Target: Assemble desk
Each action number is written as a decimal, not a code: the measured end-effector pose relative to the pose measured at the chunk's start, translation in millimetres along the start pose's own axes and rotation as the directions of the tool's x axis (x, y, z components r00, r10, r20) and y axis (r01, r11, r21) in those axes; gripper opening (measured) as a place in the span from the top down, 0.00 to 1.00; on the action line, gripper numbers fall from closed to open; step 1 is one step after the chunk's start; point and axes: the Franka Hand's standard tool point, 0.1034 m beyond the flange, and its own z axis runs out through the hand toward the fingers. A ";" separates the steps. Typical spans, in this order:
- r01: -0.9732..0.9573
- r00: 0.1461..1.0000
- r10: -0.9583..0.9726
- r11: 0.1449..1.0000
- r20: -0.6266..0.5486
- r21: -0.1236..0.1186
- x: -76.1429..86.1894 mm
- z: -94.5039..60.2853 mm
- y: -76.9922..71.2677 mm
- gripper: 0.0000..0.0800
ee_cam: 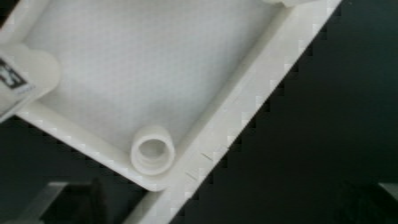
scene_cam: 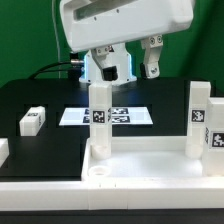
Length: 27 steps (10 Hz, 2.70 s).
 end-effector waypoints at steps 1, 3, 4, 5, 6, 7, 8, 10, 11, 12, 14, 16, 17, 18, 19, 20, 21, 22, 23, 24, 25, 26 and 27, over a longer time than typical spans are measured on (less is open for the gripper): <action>0.092 0.995 -0.092 0.996 -0.023 0.003 10.4 1.6 13.7 0.19; 0.314 0.949 -0.314 0.949 -0.008 -0.015 23.0 -1.9 57.2 0.19; 0.437 0.899 -0.437 0.899 -0.001 -0.022 31.6 -6.8 85.4 0.19; 0.492 0.871 -0.492 0.870 0.003 -0.031 38.0 -7.8 106.4 0.19; 0.536 0.844 -0.536 0.843 -0.003 -0.045 41.1 -9.6 107.1 0.19; 0.596 0.803 -0.597 0.802 0.003 -0.046 39.7 -8.7 106.0 0.19; 0.638 0.770 -0.639 0.768 0.006 -0.048 40.5 -8.6 107.3 0.19; 0.649 0.761 -0.648 0.760 0.044 -0.038 37.6 -4.7 112.4 0.19; 0.649 0.760 -0.646 0.759 0.068 -0.051 42.6 6.1 131.5 0.19; 0.660 0.748 -0.647 0.749 0.145 -0.059 43.8 13.4 157.9 0.19; 0.664 0.732 -0.622 0.742 0.278 -0.088 55.6 16.9 204.7 0.19; 0.656 0.704 -0.576 0.752 0.415 -0.069 47.3 17.7 201.9 0.19; 0.655 0.695 -0.567 0.753 0.442 -0.065 48.7 20.1 201.3 0.19; 0.652 0.667 -0.540 0.757 0.513 -0.052 41.8 20.9 205.6 0.19; 0.644 0.629 -0.504 0.765 0.592 -0.033 39.1 29.6 217.2 0.19; 0.650 0.600 -0.495 0.760 0.628 -0.021 43.8 40.5 227.7 0.19; 0.645 0.558 -0.450 0.764 0.697 -0.022 38.4 43.1 239.3 0.19; 0.628 0.523 -0.389 0.778 0.758 -0.034 37.0 46.4 245.0 0.19; 0.599 0.567 -0.344 0.796 0.748 -0.088 38.2 52.9 240.7 0.19; 0.599 0.518 -0.308 0.797 0.798 -0.080 27.3 45.7 245.7 0.19; 0.589 0.492 -0.272 0.803 0.827 -0.086 28.7 49.9 248.5 0.19; 0.599 0.508 -0.287 0.795 0.812 -0.094 35.8 55.3 246.2 0.19; 0.600 0.509 -0.290 0.794 0.810 -0.093 35.9 53.9 246.6 0.19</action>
Offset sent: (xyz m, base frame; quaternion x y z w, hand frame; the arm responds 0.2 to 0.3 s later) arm -0.0687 -0.0759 -0.0042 0.0177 -0.0361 -0.2606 0.9646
